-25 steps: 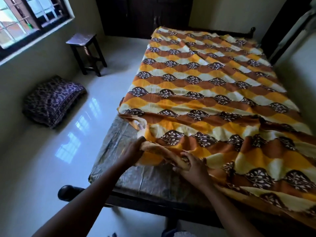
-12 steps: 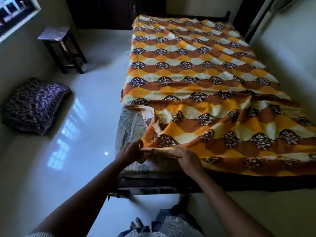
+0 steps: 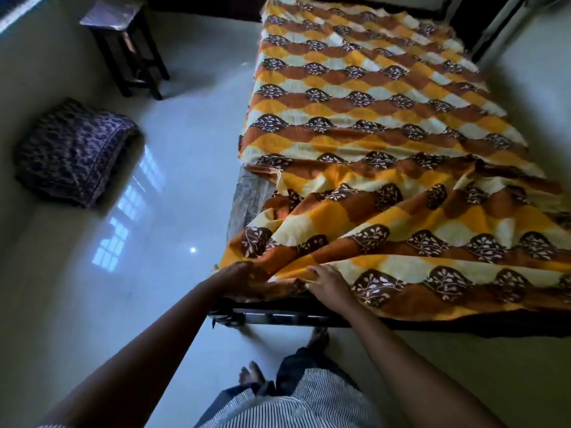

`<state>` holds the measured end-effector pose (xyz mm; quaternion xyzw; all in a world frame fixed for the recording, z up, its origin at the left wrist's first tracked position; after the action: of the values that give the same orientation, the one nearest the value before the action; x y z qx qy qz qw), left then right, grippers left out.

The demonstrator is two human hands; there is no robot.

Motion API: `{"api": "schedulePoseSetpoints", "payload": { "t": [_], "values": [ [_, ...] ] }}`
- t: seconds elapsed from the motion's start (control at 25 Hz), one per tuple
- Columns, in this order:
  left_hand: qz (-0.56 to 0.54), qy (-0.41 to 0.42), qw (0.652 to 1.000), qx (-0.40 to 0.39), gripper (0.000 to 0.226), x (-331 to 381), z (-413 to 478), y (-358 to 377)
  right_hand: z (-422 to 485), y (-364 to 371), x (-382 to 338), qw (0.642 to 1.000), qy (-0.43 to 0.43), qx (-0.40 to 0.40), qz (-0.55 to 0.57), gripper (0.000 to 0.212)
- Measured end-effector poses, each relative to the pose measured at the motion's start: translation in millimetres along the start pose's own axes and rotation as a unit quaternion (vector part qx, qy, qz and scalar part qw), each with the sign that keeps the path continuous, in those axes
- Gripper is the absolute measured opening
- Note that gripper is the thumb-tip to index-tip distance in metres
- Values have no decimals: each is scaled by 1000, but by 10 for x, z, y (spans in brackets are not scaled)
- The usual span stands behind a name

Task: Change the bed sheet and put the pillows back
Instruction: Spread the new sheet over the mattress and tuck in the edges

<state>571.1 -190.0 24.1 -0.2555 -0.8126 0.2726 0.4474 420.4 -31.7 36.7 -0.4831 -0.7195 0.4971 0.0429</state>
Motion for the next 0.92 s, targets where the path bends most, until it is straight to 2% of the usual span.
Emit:
{"api": "schedulePoseSetpoints", "payload": {
  "t": [0.12, 0.24, 0.4, 0.48, 0.6, 0.72, 0.8, 0.84, 0.92],
  "values": [
    [-51, -18, 988, 146, 35, -45, 102, -222, 185, -151, -346, 999, -36, 1, 22, 42],
    [-114, -121, 956, 242, 34, -365, 296, -458, 612, -341, -755, 997, -80, -1, -4, 37],
    [-150, -175, 938, 257, 35, -761, 647, -613, 1399, -476, -1324, 984, -144, -36, -99, 33],
    [-182, -196, 927, 263, 34, -954, 823, -615, 1786, -433, -1519, 967, -168, -70, -180, 35],
    [-238, -208, 907, 278, 32, -1108, 948, -536, 2225, -199, -1613, 908, -212, -147, -329, 49],
    [-279, -210, 888, 300, 28, -1194, 1015, -438, 2561, 87, -1497, 842, -198, -259, -431, 71],
    [-304, -213, 874, 314, 28, -1225, 1020, -439, 2660, 170, -1483, 789, -215, -300, -492, 62],
    [-319, -211, 868, 318, 30, -1234, 1022, -459, 2684, 170, -1544, 779, -236, -301, -497, 53],
    [-377, -194, 851, 310, 39, -1211, 1032, -555, 2690, 58, -1847, 803, -281, -287, -441, 41]
  ]
}}
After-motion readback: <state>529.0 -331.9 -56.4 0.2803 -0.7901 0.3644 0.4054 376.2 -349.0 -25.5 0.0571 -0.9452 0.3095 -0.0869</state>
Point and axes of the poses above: each hand's wrist, its own z-axis towards the middle knuckle, its own y-axis out of the palm, x = y × z, the point moved 5 cm from there along z, towards the middle knuckle, and after that the axes turned 6 degrees about y, right-handed, at the moved point
